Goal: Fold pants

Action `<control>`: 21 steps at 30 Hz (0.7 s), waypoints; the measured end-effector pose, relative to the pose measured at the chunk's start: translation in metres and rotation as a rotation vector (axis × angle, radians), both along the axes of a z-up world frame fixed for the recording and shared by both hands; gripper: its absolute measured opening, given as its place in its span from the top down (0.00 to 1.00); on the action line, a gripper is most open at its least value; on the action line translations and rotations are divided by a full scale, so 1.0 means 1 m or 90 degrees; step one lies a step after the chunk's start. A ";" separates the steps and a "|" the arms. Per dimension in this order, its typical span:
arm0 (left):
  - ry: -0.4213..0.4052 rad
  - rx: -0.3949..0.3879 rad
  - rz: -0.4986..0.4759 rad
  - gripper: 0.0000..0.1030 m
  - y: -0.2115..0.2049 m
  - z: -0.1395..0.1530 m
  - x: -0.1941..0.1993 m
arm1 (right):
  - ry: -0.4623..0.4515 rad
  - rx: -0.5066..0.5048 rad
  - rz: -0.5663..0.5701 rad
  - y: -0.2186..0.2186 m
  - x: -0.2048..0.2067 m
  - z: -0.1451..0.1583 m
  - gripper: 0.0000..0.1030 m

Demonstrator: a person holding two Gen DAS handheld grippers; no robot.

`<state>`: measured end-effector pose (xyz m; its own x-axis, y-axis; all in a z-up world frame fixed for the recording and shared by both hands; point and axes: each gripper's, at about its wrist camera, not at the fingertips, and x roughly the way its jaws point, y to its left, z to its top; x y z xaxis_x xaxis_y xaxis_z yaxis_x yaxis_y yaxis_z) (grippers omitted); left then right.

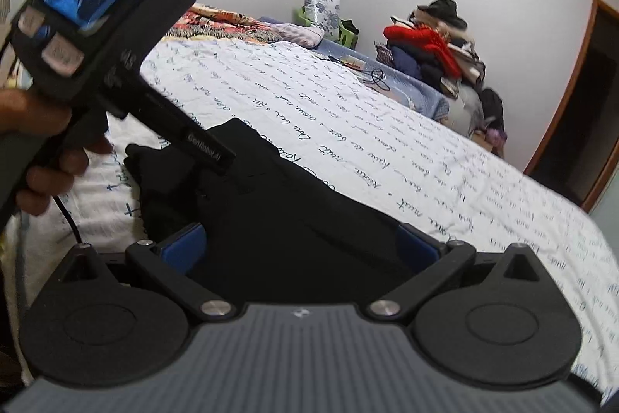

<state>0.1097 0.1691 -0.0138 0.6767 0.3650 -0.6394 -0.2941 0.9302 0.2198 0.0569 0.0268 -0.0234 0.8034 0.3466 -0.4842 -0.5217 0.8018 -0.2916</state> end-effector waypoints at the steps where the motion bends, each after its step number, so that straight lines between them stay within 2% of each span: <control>1: -0.001 0.009 0.006 0.05 0.000 0.001 0.001 | -0.007 -0.008 0.002 0.003 0.001 -0.003 0.00; 3: 0.002 0.023 0.008 0.05 -0.003 0.003 0.002 | -0.016 -0.019 0.005 0.008 -0.002 -0.004 0.00; 10: -0.005 -0.009 -0.040 0.05 -0.015 0.009 0.001 | -0.018 -0.030 0.004 0.005 -0.010 -0.004 0.00; 16: -0.041 -0.036 0.015 0.05 0.014 0.024 -0.004 | -0.043 -0.027 0.027 0.004 -0.022 0.004 0.00; 21: -0.018 -0.096 0.050 0.05 0.053 0.024 -0.009 | -0.078 -0.064 0.082 0.027 -0.032 -0.008 0.00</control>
